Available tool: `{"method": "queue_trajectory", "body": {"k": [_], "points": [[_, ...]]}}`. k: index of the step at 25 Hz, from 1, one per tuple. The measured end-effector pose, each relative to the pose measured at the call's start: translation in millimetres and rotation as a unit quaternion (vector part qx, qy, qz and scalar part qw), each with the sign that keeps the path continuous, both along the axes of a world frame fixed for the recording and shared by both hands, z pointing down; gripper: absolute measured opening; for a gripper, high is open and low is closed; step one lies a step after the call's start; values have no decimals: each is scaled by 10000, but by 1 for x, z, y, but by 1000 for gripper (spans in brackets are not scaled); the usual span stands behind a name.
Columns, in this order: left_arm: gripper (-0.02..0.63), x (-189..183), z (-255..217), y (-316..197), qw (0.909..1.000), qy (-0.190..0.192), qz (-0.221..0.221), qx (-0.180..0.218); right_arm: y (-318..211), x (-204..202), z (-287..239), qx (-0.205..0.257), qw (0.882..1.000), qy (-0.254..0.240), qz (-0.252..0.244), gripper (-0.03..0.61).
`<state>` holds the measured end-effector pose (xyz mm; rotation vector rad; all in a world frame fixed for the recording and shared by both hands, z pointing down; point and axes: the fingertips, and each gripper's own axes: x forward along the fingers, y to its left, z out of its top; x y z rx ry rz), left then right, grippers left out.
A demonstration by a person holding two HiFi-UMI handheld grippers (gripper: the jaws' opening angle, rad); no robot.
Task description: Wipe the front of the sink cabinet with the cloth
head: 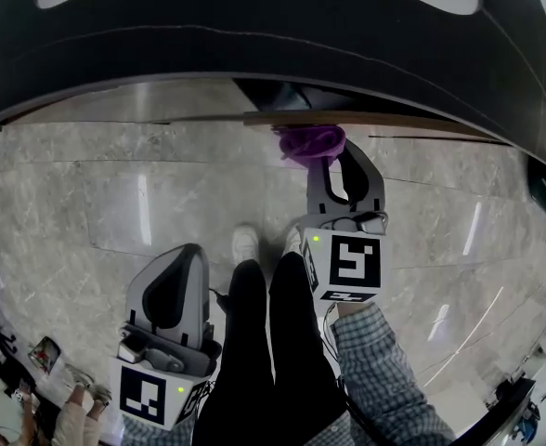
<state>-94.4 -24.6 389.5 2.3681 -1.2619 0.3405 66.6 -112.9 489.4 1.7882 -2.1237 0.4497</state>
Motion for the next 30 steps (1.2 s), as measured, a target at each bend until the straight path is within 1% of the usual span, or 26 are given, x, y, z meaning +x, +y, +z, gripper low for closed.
{"method": "queue_trajectory", "body": {"k": [2, 6, 8, 10, 14, 17, 21, 24, 30], "points": [[11, 8, 0, -2, 9999, -21, 96, 66, 0, 15, 1, 23, 9999, 40, 97, 75], [11, 21, 0, 1, 9998, 30, 195, -14, 4, 41, 1, 88, 9995, 154, 251, 75], [11, 29, -2, -1, 9995, 55, 302, 61, 6, 56, 2, 96, 9992, 178, 335, 75], [11, 34, 1, -1, 9993, -7, 362, 71, 7, 71, 3, 108, 9989, 215, 410, 75], [11, 45, 2, -1, 9992, -14, 392, 55, 7, 97, 4, 159, 9978, 468, 449, 75], [11, 51, 5, 0, 9989, -91, 461, 29, 10, 117, 7, 165, 9965, 611, 544, 75], [11, 63, 3, -2, 9988, -44, 488, 19, 12, 150, 10, 176, 9944, 676, 799, 75], [11, 68, 5, 0, 9985, -96, 546, -2, 15, 174, 13, 189, 9923, 717, 988, 75], [11, 83, 8, 1, 9978, -46, 662, -67, 20, 226, 20, 149, 9849, 789, 1531, 75]]}}
